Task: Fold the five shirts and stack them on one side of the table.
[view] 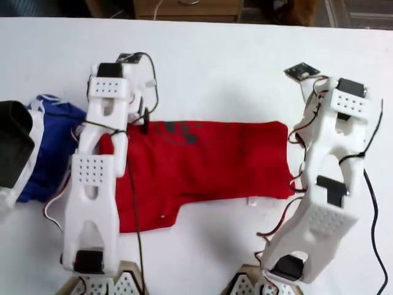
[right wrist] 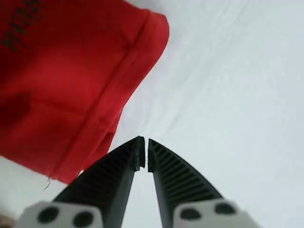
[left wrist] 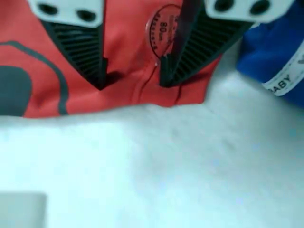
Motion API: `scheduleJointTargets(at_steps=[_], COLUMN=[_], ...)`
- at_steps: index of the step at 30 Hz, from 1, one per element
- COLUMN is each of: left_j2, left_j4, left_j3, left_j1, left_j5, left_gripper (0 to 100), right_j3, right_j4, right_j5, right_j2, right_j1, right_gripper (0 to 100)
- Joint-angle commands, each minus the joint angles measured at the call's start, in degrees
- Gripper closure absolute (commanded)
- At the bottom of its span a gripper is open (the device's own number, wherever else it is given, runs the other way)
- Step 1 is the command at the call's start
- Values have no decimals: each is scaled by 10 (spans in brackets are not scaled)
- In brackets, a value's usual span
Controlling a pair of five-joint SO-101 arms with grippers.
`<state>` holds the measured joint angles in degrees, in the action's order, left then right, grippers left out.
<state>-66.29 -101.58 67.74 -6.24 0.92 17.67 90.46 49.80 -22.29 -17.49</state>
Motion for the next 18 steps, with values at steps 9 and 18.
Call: scheduleJointTargets(at_steps=[9,18], left_j2=[195,432], left_j4=[-11,-9], left_j3=[78,-203], left_j1=[-4,4], left_j5=[-25,-107], left_gripper=[797,797], right_j3=[14,-162], right_j4=[67,64], right_j5=[-67,-64], right_j2=[211,403], right_j1=[-16,-17], right_gripper=[978,978])
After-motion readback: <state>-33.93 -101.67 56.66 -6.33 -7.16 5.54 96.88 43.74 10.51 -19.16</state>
